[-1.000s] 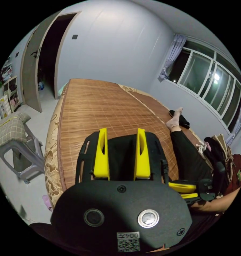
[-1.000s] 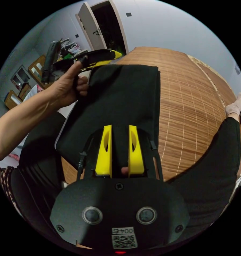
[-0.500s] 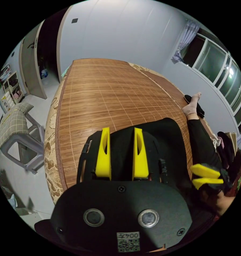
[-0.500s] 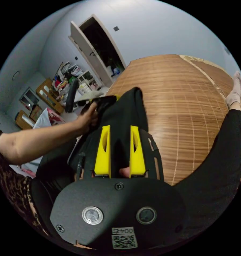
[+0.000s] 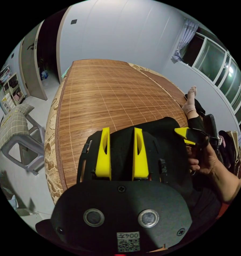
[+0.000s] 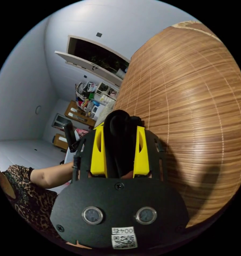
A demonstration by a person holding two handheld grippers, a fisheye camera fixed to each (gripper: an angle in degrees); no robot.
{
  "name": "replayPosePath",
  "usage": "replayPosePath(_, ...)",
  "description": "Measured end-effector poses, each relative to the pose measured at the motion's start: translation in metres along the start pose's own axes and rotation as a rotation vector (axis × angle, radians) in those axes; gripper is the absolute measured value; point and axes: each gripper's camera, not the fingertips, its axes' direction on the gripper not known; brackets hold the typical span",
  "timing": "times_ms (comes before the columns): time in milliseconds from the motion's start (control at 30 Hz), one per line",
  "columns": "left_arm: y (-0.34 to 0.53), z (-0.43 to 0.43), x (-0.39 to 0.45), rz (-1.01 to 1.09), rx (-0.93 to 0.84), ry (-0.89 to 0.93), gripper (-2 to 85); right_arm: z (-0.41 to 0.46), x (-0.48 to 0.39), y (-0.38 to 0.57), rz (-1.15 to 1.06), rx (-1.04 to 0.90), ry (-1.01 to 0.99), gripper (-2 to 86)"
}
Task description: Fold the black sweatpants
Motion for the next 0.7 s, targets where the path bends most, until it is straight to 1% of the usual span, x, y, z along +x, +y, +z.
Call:
replayPosePath(67,-0.001,0.002,0.001,0.002,-0.001,-0.001,12.6,0.006,-0.003,-0.007,-0.034,-0.022,-0.004,14.5)
replayPosePath(133,-0.003,0.003,0.002,0.003,-0.002,0.000,12.6,0.012,-0.009,-0.017,-0.101,-0.059,0.073,12.2)
replayPosePath(200,-0.004,0.004,0.002,0.003,-0.001,-0.002,12.6,0.014,-0.005,-0.023,-0.100,-0.070,0.108,10.3)
replayPosePath(300,-0.005,0.006,0.005,0.004,0.000,-0.007,12.5,0.017,0.003,-0.030,-0.063,-0.072,0.064,8.9)
replayPosePath(433,-0.006,0.007,0.005,-0.004,0.009,0.005,12.5,0.024,-0.005,-0.039,-0.105,-0.076,0.047,8.6)
replayPosePath(533,-0.007,0.007,0.006,-0.012,0.016,0.013,12.4,0.032,-0.005,-0.045,-0.097,-0.077,0.030,7.6)
replayPosePath(567,-0.007,0.007,0.006,-0.012,0.017,0.013,12.4,0.034,-0.005,-0.046,-0.096,-0.079,0.041,7.1)
replayPosePath(633,-0.009,0.009,0.010,-0.007,0.014,0.005,12.3,0.046,-0.010,-0.049,-0.091,-0.118,0.169,6.5)
replayPosePath(700,-0.010,0.010,0.012,-0.006,0.012,0.000,12.2,0.055,-0.017,-0.050,-0.128,-0.128,0.226,6.4)
